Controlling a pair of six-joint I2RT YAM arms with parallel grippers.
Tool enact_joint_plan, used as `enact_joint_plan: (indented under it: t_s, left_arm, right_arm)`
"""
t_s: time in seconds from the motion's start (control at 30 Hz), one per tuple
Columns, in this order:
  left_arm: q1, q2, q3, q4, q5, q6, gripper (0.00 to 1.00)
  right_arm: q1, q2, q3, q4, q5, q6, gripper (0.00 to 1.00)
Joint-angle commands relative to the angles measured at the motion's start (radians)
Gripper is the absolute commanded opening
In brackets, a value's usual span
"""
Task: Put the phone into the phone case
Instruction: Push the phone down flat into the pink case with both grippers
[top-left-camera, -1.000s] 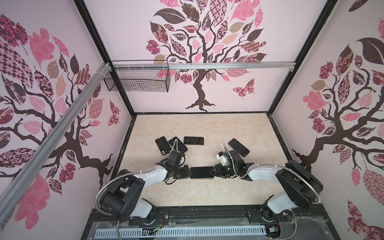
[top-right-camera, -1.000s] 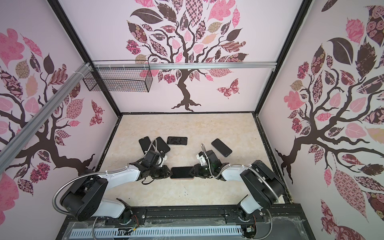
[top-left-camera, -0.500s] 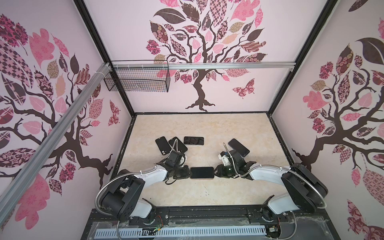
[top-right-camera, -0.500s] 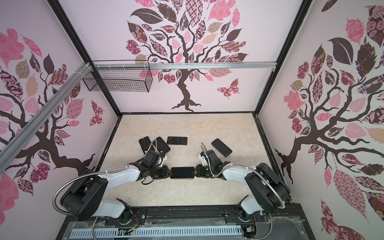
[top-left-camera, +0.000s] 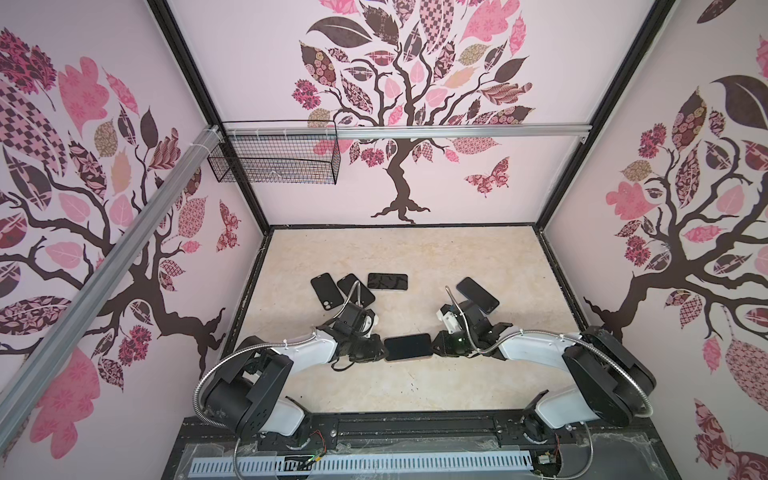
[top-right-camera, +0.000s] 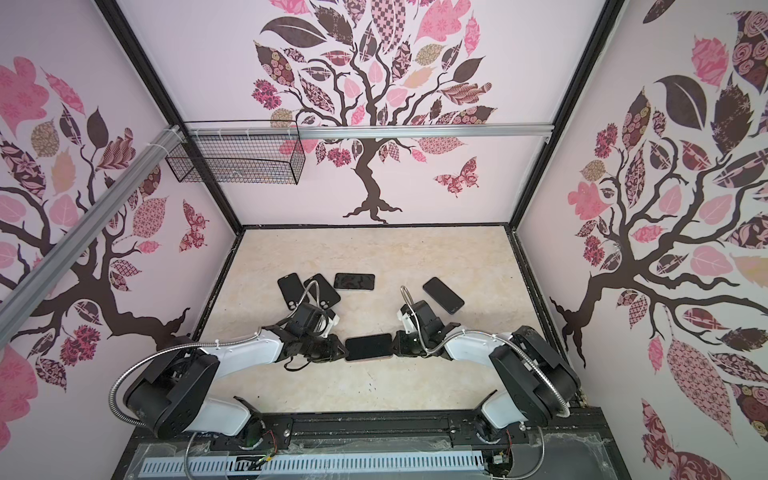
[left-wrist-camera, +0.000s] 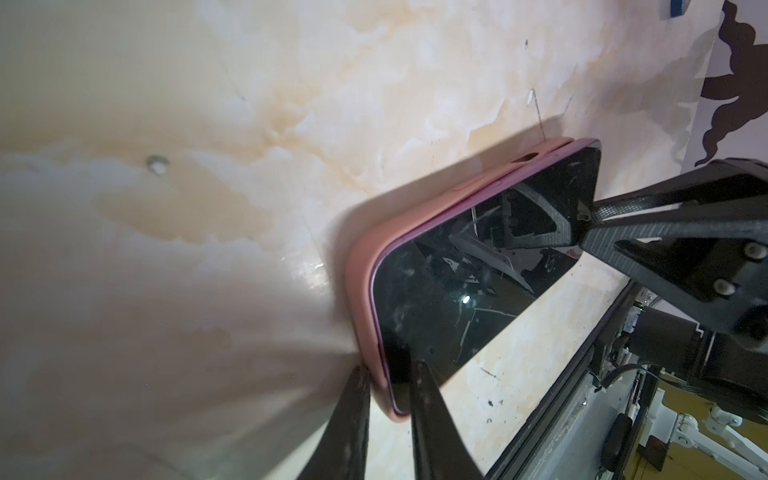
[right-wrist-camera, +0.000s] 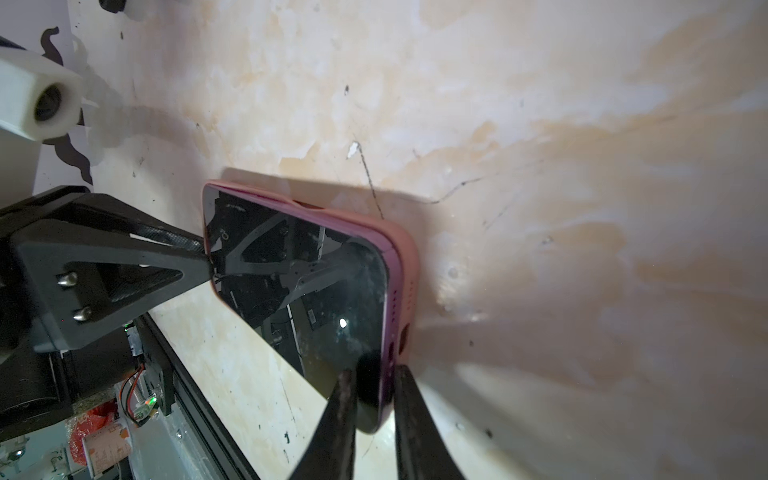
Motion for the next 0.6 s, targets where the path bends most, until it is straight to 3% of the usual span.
enact_joint_plan:
  t_s: [0.0, 0.57]
  left_arm:
    - [-0.016, 0.011, 0.008, 0.016, 0.006, 0.010, 0.21]
    - [-0.017, 0.003, 0.002, 0.021, -0.022, -0.001, 0.20]
  right_arm:
    - [0.002, -0.002, 0.018, -0.010, -0.013, -0.023, 0.16]
    - [0.056, 0.076, 0.042, -0.014, -0.034, -0.041, 0.13]
